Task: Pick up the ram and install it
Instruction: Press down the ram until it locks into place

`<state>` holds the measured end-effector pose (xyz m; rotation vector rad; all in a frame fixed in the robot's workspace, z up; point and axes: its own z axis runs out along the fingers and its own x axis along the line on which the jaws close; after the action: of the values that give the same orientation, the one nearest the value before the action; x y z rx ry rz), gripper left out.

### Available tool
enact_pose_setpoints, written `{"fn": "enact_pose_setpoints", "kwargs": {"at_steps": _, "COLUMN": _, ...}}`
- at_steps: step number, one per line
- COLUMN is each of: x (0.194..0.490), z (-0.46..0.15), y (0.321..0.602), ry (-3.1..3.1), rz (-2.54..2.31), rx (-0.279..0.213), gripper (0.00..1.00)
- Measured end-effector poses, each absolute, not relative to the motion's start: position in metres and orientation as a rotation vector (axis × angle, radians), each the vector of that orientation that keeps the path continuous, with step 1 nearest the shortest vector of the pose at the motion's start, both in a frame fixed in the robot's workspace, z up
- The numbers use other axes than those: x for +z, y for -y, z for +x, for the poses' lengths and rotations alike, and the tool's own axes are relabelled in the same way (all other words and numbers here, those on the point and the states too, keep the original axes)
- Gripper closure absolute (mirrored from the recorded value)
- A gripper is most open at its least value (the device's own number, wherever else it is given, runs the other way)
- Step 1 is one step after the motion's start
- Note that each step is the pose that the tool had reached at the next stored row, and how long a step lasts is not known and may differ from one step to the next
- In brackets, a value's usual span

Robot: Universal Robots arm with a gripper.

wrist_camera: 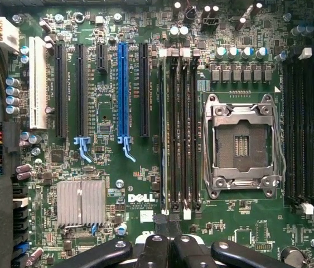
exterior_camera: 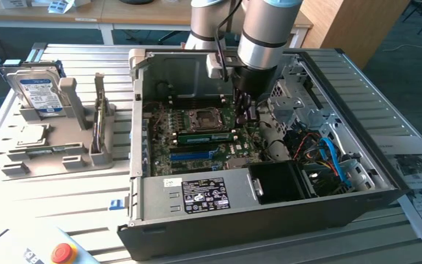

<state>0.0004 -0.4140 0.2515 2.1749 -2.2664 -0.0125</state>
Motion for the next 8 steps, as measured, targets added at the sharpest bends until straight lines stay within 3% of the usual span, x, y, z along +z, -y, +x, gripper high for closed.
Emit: {"fn": "enact_pose_setpoints", "kwargs": {"at_steps": 8, "x": 0.239, "z": 0.000, "y": 0.414, "ry": 2.267, "rz": 2.175, "rx": -0.012, "gripper": 0.90}}
